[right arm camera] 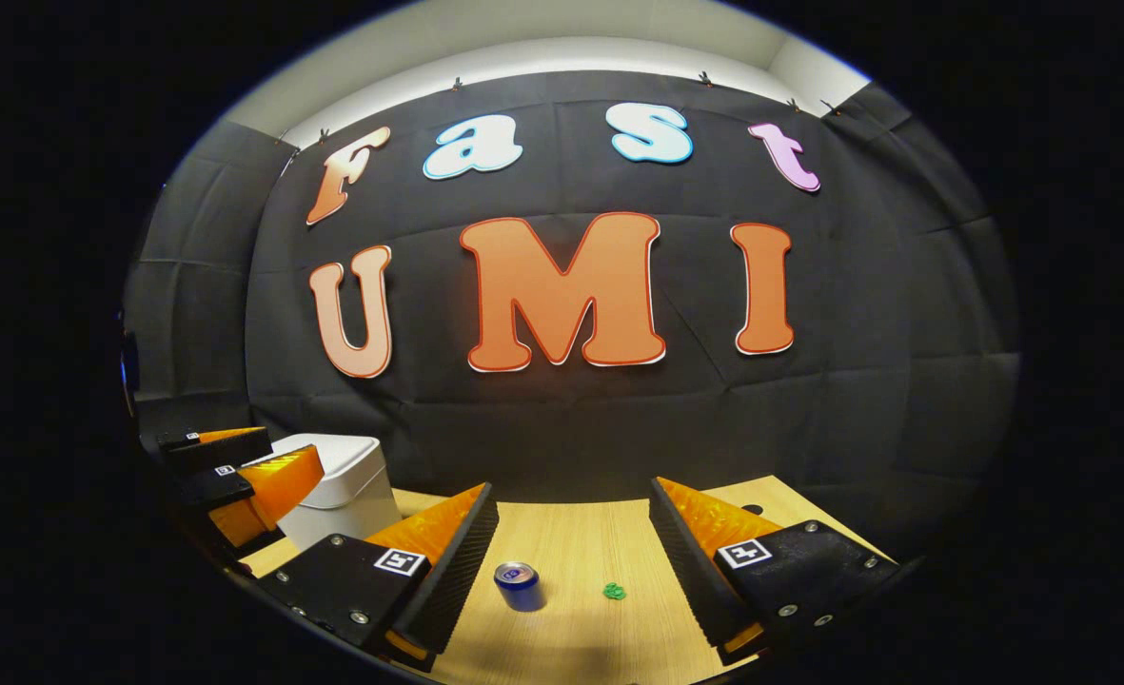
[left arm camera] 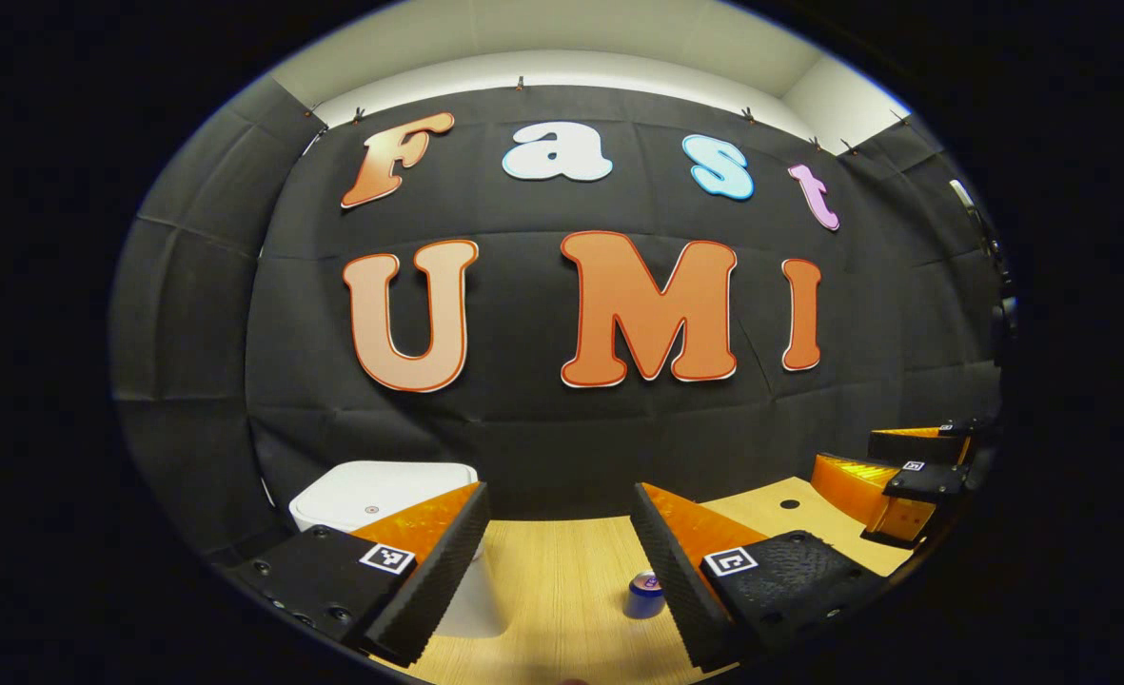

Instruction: Press the lid of the desktop garbage bin to open it, pick up the crumpled paper on the desktop and throw it into the bin, then pick up the pop can on the desktop and drop it into the bin, and finally close the garbage bin lid.

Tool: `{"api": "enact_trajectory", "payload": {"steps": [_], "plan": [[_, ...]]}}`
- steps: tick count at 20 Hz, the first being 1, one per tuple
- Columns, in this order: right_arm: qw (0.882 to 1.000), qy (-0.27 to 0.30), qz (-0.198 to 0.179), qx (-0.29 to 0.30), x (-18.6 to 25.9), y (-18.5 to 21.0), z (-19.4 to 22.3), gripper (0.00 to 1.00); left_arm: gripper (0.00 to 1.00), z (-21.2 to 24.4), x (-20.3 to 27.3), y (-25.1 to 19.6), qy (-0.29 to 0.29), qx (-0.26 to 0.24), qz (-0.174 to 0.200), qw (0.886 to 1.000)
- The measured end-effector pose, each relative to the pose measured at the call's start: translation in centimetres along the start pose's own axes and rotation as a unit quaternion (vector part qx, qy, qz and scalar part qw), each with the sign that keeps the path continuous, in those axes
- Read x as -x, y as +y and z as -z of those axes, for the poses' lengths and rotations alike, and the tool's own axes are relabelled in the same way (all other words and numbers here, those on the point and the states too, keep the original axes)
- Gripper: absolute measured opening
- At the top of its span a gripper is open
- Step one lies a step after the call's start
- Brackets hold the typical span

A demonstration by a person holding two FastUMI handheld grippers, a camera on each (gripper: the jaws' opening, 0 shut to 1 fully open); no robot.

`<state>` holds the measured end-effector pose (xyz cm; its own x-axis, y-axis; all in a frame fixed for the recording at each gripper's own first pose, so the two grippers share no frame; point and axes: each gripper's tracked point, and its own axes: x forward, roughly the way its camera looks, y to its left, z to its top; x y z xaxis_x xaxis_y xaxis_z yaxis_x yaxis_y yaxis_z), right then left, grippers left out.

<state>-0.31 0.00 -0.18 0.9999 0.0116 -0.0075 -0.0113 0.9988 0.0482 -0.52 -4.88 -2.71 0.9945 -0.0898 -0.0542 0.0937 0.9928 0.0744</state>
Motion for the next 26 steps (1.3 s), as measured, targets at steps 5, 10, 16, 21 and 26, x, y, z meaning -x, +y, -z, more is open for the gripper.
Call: {"api": "enact_trajectory", "payload": {"steps": [5, 10, 16, 21, 26], "plan": [[1.000, 0.002, -0.002, 0.014, 0.1, 0.0, 0.1, 0.95, 0.94, 0.4, 0.0, 0.5, 0.008, 0.005, -0.004, 1.000], [1.000, 0.006, 0.005, 0.019, -0.1, -0.2, 0.3, 0.95, 0.94, 0.8, -0.2, 1.3, 0.015, 0.006, -0.011, 1.000], [1.000, 0.020, 0.017, 0.017, -0.3, -0.8, 1.2, 0.95, 0.94, 0.2, -1.0, 5.1, 0.003, -0.010, -0.046, 0.999], [0.999, 0.023, 0.019, 0.022, -0.2, -1.0, 1.5, 0.95, 0.93, -0.8, -2.3, 12.8, -0.007, -0.031, -0.117, 0.993], [0.999, 0.026, 0.023, 0.022, -0.3, -1.3, 1.8, 0.95, 0.75, -1.1, -4.7, 17.3, 0.004, 0.016, -0.113, 0.993]]}}
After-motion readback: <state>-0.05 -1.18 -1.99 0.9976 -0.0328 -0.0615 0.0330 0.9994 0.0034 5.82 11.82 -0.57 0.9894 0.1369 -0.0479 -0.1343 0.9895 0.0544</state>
